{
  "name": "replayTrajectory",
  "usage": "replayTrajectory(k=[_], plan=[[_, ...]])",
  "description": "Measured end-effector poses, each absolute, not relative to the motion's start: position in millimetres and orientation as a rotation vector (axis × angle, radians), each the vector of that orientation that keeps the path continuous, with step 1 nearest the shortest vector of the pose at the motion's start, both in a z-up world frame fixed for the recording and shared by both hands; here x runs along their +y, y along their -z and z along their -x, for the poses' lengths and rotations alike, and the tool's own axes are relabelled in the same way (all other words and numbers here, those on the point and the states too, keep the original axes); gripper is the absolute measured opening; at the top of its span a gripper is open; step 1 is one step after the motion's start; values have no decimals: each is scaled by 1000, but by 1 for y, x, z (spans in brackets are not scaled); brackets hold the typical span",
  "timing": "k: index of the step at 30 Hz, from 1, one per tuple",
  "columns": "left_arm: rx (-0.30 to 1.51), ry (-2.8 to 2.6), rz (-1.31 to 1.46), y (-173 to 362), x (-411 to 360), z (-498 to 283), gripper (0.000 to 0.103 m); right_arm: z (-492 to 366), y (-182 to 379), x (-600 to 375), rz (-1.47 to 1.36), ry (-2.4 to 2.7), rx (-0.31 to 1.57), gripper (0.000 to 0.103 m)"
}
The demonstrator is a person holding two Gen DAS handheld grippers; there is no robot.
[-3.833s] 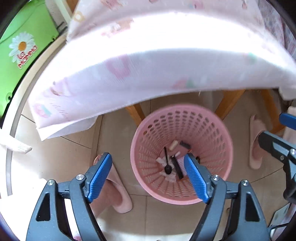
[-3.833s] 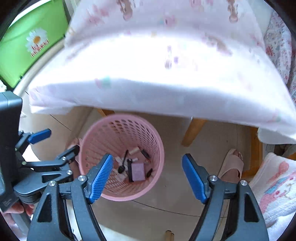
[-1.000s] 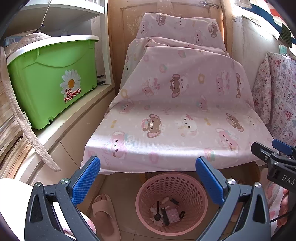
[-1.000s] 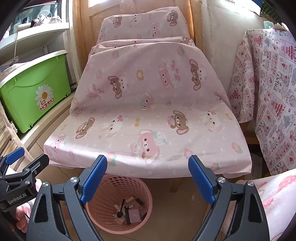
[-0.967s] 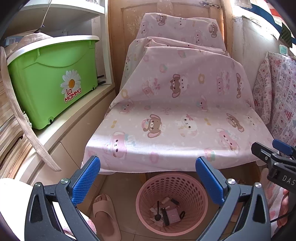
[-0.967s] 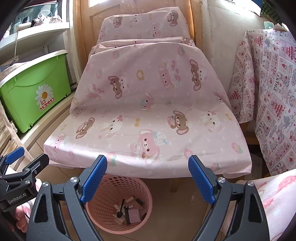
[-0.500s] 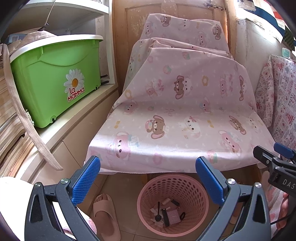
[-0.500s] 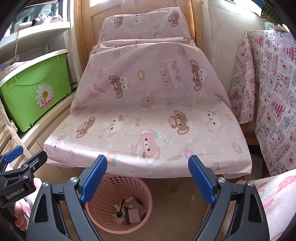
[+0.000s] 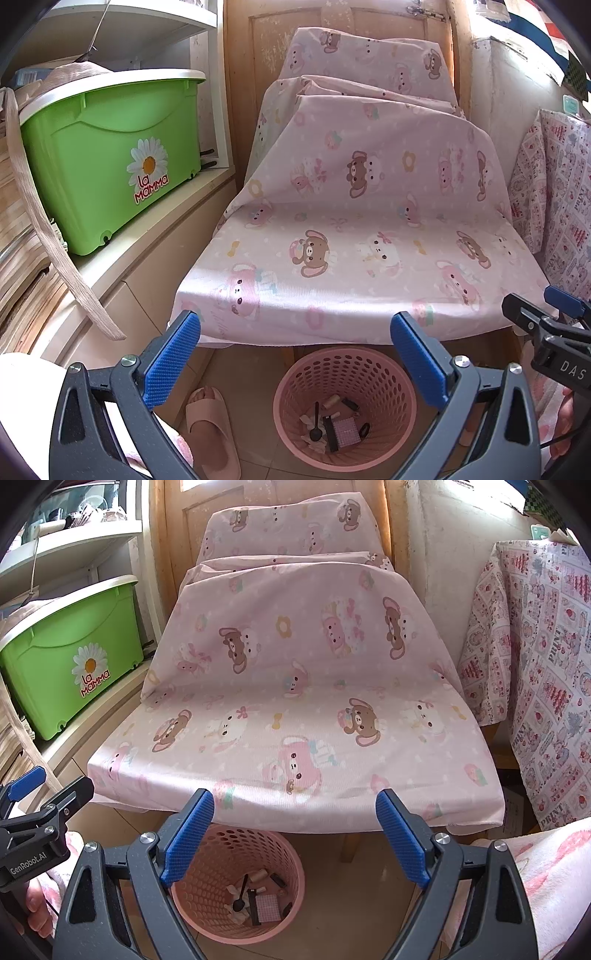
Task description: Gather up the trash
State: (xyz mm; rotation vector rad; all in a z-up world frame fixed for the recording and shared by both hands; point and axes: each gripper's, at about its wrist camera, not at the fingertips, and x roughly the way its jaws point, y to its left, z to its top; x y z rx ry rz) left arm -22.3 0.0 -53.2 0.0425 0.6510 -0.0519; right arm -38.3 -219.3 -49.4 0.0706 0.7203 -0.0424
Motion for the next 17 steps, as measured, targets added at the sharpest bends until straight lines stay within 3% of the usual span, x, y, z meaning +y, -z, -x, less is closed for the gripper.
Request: replayTrajectory(k=[17], plan=[[648,51,-46,53,0,23,102,38,50,-220,-62,44,719,91]])
